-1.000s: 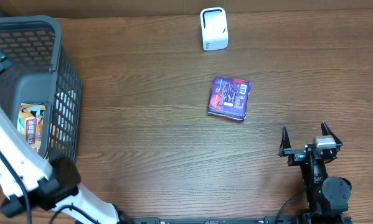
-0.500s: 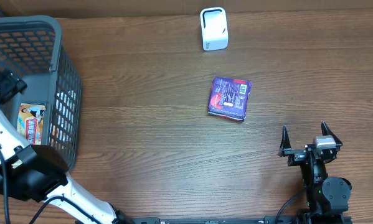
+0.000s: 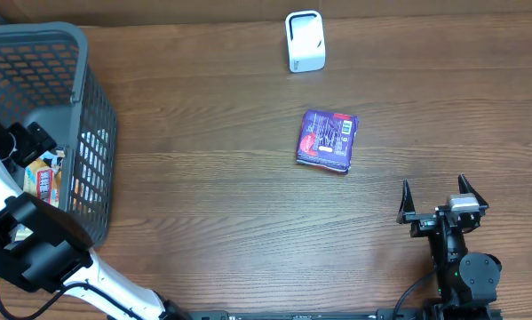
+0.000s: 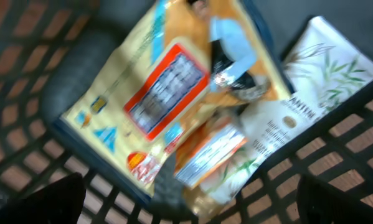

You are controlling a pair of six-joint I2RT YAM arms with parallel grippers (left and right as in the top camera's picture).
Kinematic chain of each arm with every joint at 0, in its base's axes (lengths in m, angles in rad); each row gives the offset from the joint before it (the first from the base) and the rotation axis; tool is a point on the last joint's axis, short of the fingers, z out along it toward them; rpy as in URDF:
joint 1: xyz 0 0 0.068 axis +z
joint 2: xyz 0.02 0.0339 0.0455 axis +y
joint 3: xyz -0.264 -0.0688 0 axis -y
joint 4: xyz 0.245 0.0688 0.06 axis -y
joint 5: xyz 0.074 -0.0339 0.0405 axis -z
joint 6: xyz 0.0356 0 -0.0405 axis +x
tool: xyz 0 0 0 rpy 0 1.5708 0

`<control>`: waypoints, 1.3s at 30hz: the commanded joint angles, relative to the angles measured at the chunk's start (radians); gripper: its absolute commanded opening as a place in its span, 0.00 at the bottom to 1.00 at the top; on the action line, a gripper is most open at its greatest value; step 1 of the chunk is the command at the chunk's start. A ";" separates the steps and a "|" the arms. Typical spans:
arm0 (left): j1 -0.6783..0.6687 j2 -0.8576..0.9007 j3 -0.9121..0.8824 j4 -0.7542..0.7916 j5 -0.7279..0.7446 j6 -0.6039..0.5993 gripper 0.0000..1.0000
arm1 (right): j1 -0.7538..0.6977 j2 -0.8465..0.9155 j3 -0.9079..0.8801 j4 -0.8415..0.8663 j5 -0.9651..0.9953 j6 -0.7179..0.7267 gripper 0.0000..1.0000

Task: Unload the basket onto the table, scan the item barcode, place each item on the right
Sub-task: 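Move the left gripper back into the basket, then grasp the yellow snack bag in the basket with the left gripper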

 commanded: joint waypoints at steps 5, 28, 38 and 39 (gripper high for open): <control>-0.010 -0.017 -0.104 0.100 0.055 0.121 1.00 | -0.002 -0.010 -0.011 0.006 0.000 -0.003 1.00; -0.023 -0.017 -0.469 0.509 -0.043 0.239 0.82 | -0.002 -0.010 -0.011 0.006 0.000 -0.003 1.00; -0.022 -0.017 -0.496 0.543 -0.113 0.238 0.39 | -0.002 -0.010 -0.011 0.006 0.000 -0.003 1.00; -0.022 -0.017 -0.496 0.542 -0.113 0.238 0.33 | -0.002 -0.010 -0.011 0.006 0.000 -0.003 1.00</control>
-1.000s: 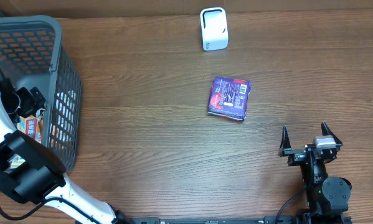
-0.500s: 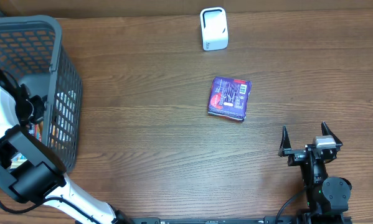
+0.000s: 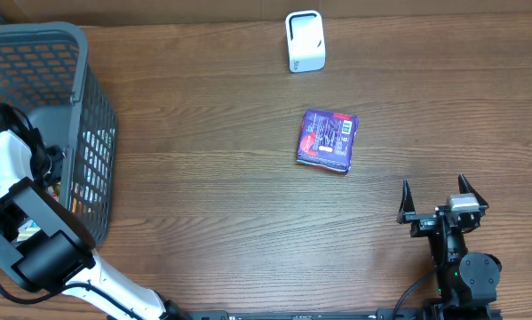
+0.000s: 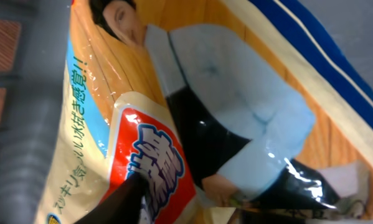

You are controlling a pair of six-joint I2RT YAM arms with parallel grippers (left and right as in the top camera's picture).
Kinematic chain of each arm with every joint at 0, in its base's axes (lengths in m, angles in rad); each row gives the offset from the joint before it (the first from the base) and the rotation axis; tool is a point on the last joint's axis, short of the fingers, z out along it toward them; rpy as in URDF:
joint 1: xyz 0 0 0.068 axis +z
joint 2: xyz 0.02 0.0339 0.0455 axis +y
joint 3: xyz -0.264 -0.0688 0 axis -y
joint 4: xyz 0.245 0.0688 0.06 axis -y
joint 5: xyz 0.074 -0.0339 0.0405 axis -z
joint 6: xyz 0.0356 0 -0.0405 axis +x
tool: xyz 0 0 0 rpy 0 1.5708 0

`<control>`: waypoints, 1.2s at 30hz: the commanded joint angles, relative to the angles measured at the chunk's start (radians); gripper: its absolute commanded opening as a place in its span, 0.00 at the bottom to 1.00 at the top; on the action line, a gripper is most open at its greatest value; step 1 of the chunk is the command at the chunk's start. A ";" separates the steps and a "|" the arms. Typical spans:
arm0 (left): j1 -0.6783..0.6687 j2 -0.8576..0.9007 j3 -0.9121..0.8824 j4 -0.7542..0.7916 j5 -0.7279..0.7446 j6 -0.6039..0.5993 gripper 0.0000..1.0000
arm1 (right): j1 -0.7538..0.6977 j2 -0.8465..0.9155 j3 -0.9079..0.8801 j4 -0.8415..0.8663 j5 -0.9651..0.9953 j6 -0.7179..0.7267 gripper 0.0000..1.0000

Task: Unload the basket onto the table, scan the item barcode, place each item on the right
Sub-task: 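Grasp the yellow snack bag in the basket with the left gripper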

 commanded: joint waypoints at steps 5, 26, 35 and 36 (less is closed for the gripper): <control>-0.006 -0.003 -0.028 -0.012 0.001 -0.003 0.07 | -0.002 -0.010 -0.011 0.006 -0.001 -0.004 1.00; -0.009 -0.067 0.369 -0.267 0.270 -0.092 0.04 | -0.002 -0.010 -0.011 0.006 -0.001 -0.004 1.00; -0.009 -0.148 0.401 -0.289 0.300 -0.067 0.27 | -0.002 -0.010 -0.011 0.006 -0.001 -0.004 1.00; -0.009 -0.140 0.383 -0.290 0.305 -0.067 0.45 | -0.002 -0.010 -0.011 0.006 -0.001 -0.004 1.00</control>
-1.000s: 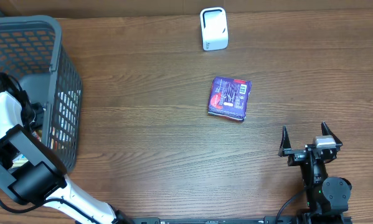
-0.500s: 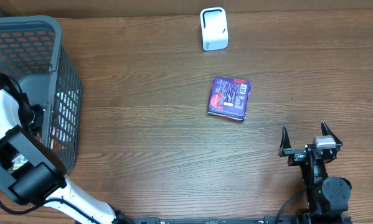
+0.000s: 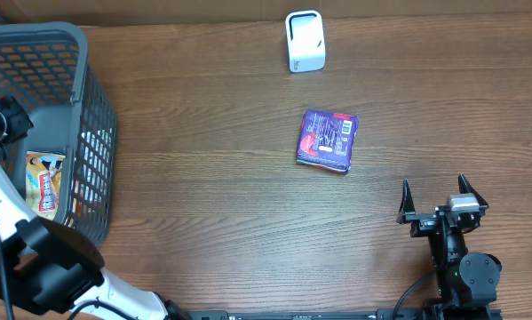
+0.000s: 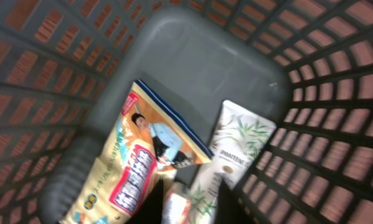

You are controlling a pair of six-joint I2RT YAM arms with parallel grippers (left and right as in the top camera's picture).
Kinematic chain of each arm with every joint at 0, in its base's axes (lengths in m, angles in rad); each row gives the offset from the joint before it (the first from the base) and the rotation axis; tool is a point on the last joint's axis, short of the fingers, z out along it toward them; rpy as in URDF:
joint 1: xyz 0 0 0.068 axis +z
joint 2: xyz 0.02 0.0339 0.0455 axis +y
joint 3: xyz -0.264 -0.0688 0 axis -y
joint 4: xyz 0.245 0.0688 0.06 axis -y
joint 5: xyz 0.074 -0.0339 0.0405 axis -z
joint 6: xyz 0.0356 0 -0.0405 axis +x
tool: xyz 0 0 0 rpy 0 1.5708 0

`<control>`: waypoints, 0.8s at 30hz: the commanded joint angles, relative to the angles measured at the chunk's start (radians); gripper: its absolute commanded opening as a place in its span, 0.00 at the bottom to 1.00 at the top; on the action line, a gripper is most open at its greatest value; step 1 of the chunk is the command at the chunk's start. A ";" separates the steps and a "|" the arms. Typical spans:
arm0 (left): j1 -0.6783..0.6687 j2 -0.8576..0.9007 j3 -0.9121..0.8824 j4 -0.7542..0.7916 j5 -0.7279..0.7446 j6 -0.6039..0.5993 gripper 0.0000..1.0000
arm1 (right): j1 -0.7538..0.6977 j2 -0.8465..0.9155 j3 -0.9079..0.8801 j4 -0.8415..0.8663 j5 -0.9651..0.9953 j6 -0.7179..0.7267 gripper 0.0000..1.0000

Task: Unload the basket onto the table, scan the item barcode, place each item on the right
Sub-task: 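Grasp the yellow snack bag in the basket with the left gripper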

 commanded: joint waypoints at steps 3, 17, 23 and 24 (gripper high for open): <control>-0.009 0.029 -0.094 0.010 0.034 0.005 0.75 | -0.002 -0.010 -0.011 0.006 0.000 -0.004 1.00; -0.009 0.170 -0.254 0.156 -0.143 0.015 0.91 | -0.002 -0.010 -0.011 0.006 0.000 -0.004 1.00; -0.009 0.247 -0.254 0.179 -0.156 0.027 0.88 | -0.002 -0.010 -0.011 0.006 0.000 -0.004 1.00; -0.009 0.262 -0.254 0.182 -0.155 0.029 0.88 | -0.002 -0.010 -0.011 0.006 0.000 -0.004 1.00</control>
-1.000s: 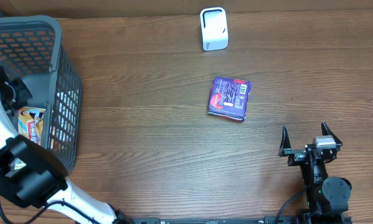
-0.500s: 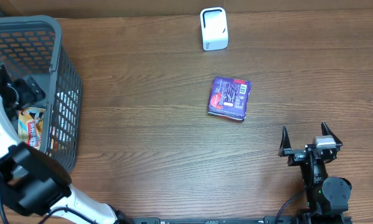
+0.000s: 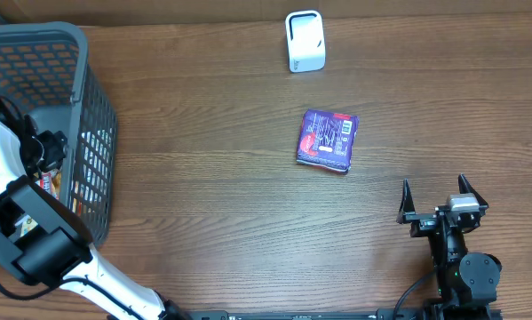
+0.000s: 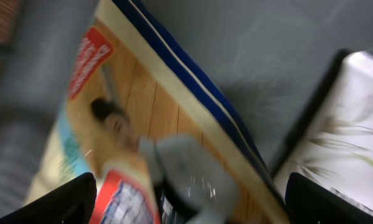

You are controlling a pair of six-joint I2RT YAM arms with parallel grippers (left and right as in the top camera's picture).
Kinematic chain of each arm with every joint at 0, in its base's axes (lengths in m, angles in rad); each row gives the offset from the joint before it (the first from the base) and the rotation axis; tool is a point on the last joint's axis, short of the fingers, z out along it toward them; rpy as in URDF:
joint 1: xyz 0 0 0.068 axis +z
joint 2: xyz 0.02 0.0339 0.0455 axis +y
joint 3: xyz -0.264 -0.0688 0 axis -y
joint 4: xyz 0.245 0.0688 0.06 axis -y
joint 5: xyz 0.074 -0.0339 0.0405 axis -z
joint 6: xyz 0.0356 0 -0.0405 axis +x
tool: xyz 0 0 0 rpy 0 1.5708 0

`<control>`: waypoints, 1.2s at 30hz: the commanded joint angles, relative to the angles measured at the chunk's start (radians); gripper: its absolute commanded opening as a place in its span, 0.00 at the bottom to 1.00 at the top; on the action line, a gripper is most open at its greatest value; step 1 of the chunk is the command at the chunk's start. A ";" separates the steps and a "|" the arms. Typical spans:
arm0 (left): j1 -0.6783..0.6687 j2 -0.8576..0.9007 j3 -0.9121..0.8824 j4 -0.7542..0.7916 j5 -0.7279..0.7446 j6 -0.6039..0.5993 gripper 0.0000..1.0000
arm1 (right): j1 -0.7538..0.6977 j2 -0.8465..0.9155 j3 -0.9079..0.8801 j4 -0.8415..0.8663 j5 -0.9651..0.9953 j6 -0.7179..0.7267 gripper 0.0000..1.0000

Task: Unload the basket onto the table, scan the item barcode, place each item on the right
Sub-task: 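Grasp the yellow snack bag in the basket with the left gripper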

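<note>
In the left wrist view my left gripper [image 4: 198, 208] hangs open low inside the grey basket [image 3: 86, 62]. Its dark fingertips [image 4: 65, 199] stand far apart, close over an orange snack bag [image 4: 142, 137] that lies flat on the basket floor and is blurred. Nothing is gripped. Overhead, the left gripper [image 3: 48, 147] is down in the basket, and only a sliver of the orange bag [image 3: 45, 182] shows. A purple packet [image 3: 328, 140] lies on the table's middle, its label side up. The white scanner [image 3: 305, 41] stands at the far edge. My right gripper [image 3: 441, 210] rests open near the front right.
A white packet with a leaf print [image 4: 354, 137] lies right of the orange bag on the basket floor [image 4: 248, 50]. The basket's mesh walls surround the left arm. Brown wooden table [image 3: 203, 222] stretches between basket, purple packet and right arm.
My left gripper was high over the basket floor with its jaws closer together. Now it is low over the orange bag with jaws wide apart. The right arm and purple packet are unchanged.
First my left gripper was open above the bags in the basket. Then it was pressed close against the orange bag. Then it was raised high, the bag still lying on the floor. Now it is low and open over the bag again.
</note>
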 commanded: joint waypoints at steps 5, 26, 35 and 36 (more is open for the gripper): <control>-0.009 0.115 -0.010 0.002 -0.032 0.020 0.88 | -0.002 -0.010 -0.011 0.006 -0.001 -0.003 1.00; -0.009 0.089 0.241 -0.219 -0.015 -0.053 0.04 | -0.002 -0.010 -0.011 0.006 -0.001 -0.003 1.00; -0.009 -0.137 0.462 -0.235 0.365 -0.005 0.04 | -0.002 -0.010 -0.011 0.005 -0.001 -0.003 1.00; -0.009 -0.163 0.462 -0.228 0.414 0.014 0.04 | -0.002 -0.010 -0.011 0.006 -0.001 -0.003 1.00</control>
